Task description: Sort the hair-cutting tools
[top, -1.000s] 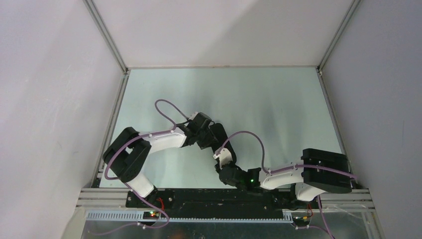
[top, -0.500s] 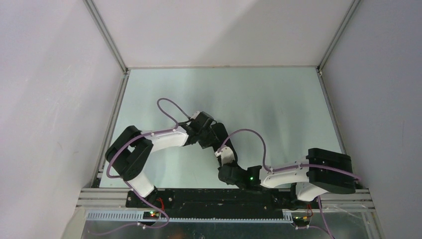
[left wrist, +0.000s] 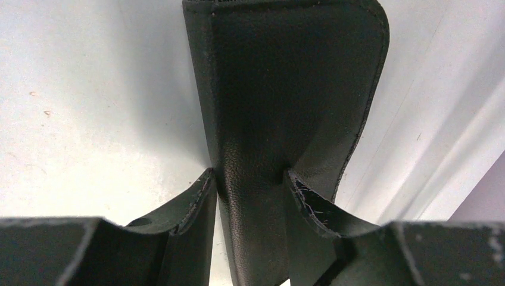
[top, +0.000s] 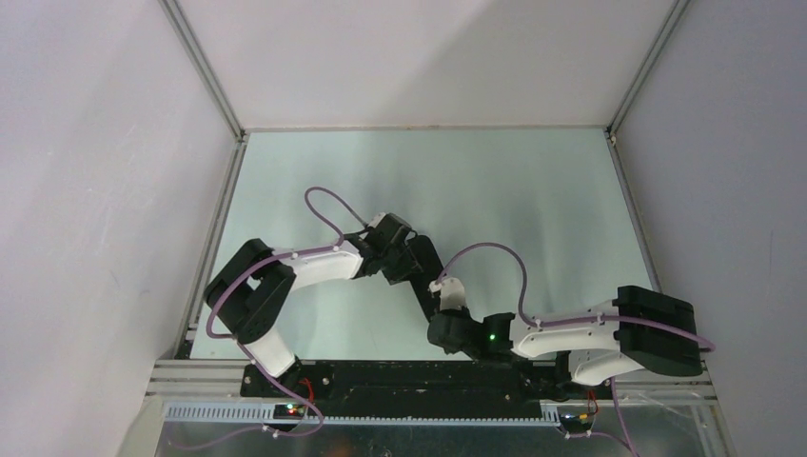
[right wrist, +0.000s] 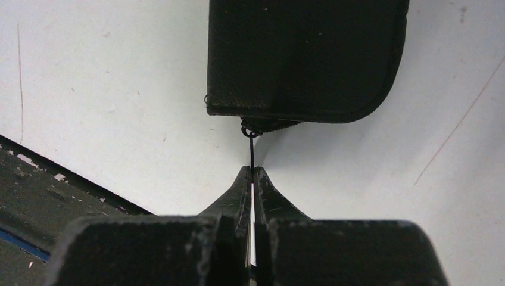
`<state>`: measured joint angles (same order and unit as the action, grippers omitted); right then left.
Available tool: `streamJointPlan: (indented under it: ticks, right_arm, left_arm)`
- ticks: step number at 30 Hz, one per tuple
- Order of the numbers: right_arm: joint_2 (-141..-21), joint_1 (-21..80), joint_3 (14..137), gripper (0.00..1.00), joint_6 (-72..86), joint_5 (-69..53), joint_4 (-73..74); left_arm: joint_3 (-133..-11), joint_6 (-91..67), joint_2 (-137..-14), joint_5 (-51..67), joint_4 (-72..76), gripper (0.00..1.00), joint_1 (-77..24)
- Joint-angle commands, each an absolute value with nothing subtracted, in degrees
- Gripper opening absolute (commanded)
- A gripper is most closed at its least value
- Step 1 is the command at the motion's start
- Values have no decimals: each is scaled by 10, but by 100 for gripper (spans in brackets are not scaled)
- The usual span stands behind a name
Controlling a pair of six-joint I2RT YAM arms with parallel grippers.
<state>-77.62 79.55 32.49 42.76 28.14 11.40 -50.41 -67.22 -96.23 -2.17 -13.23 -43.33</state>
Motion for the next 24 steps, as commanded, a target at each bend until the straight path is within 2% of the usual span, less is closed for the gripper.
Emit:
streamJointPlan:
  ticks: [1,4,11,15,24]
  right_arm:
    - [-762,800,310,0,477,269,209]
    - [-764,779,308,0,503,283,238]
    - [-770,752,301,0,456,248,168]
    - [-779,695,299,0,457,230,181]
    - [-721,558,269,0,442,178,191]
  left_arm:
    - [-468,-632,-1018,-66,-212,30,-442]
    - [-467,-626,-1015,-72,-216,30,-443]
    - [-479,-586,-1019,-89,-232,30,-443]
    - [-479,-566,-1020,-106,-248,30,-443]
    - [-455,-555,-1024,-108,-234,30,-446]
